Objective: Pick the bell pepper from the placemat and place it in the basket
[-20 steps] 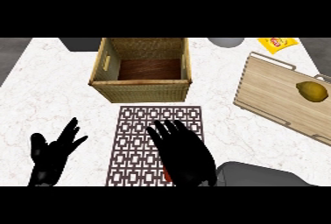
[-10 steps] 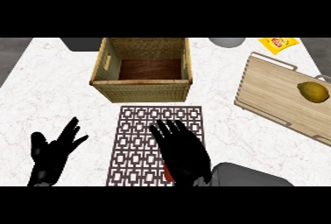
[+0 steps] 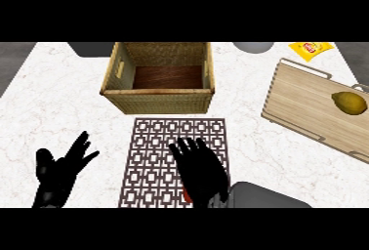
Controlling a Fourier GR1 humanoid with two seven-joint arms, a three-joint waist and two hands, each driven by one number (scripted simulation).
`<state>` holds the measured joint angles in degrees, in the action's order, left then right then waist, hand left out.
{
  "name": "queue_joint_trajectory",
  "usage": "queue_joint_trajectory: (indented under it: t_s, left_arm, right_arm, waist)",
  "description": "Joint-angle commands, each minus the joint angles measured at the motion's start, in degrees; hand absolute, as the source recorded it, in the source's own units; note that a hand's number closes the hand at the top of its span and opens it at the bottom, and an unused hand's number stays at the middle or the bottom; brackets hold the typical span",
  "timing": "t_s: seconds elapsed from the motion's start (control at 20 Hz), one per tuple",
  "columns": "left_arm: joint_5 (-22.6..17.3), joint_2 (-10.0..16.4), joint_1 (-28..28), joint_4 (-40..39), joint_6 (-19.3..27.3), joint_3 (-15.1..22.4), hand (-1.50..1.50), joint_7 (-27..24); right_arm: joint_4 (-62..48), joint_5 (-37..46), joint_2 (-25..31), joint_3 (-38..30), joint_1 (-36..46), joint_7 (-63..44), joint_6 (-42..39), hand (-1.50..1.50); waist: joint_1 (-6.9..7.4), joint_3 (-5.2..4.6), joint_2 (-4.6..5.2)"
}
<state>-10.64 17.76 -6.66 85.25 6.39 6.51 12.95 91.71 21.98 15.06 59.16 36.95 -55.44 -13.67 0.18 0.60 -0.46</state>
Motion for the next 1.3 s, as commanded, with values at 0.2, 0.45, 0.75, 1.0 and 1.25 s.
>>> queue_joint_trajectory:
  t_s: [0.2, 0.45, 0.75, 1.0, 1.25]
  left_arm:
    - [1.53, -1.84, 1.39, -5.54, 1.0, -0.07, 0.0, 3.42]
    - [0.72, -0.34, 2.01, -8.37, -2.53, -1.73, 0.0, 1.74]
    - [1.22, -0.72, 0.16, -7.03, -3.24, -1.9, 0.0, 1.0]
    - [3.18, -1.74, -2.79, -4.74, -2.63, -0.56, 0.0, -0.32]
    - [0.41, 0.07, -0.8, -4.89, -4.95, -3.41, 0.0, 2.91]
  right_arm:
    - [-2.04, 4.87, -2.77, 0.98, -4.51, -1.13, -2.2, -1.5]
    - [-9.17, 7.16, -3.66, -1.11, -4.59, 6.57, -1.11, -1.5]
    - [-9.57, 9.37, -4.46, -3.38, -6.94, 7.85, -1.34, -1.5]
    - [-7.65, 15.07, -3.74, 0.21, -7.13, 10.12, -2.22, 1.5]
    - [-16.4, 18.2, -7.25, -1.14, -3.56, 14.86, -1.59, 1.5]
  waist:
    - [-0.38, -0.62, 0.46]
    - [-0.18, -0.62, 0.62]
    - [-0.23, -0.62, 0.54]
    - [-0.02, -0.6, 0.41]
    - [0.53, -0.6, 0.61]
